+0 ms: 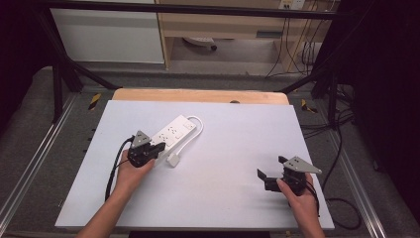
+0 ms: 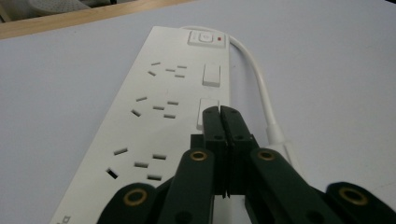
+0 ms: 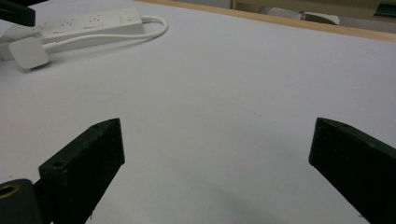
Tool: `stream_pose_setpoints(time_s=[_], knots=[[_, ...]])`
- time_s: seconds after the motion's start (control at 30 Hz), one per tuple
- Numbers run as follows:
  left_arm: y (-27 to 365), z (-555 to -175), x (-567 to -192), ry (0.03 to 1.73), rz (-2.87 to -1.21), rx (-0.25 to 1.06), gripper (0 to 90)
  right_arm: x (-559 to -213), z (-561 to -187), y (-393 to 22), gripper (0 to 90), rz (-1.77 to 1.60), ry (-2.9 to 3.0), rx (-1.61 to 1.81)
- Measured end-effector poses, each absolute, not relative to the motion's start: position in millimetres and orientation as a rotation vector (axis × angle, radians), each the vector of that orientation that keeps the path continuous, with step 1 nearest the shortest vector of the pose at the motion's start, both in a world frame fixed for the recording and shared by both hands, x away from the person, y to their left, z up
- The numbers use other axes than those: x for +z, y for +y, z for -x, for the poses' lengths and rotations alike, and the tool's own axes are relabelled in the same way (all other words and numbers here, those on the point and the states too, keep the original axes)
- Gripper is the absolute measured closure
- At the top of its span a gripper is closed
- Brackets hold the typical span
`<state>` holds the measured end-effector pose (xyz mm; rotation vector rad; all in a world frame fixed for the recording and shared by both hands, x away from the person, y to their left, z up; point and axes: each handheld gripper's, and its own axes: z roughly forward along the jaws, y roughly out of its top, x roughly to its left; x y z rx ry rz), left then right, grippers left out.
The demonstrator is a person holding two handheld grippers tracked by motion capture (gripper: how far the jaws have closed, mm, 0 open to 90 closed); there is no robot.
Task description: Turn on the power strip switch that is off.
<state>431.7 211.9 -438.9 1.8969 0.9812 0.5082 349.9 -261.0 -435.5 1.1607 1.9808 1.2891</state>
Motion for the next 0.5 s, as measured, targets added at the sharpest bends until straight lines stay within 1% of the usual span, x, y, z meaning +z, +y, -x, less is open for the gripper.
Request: stream_pose_setpoints(time_s=[0.5], knots=[[214.6, -435.2, -443.2, 0.999, -1.896, 0.510, 89.9, -435.5, -349.9, -260.9, 3.9, -1.159, 1.982, 1.291]])
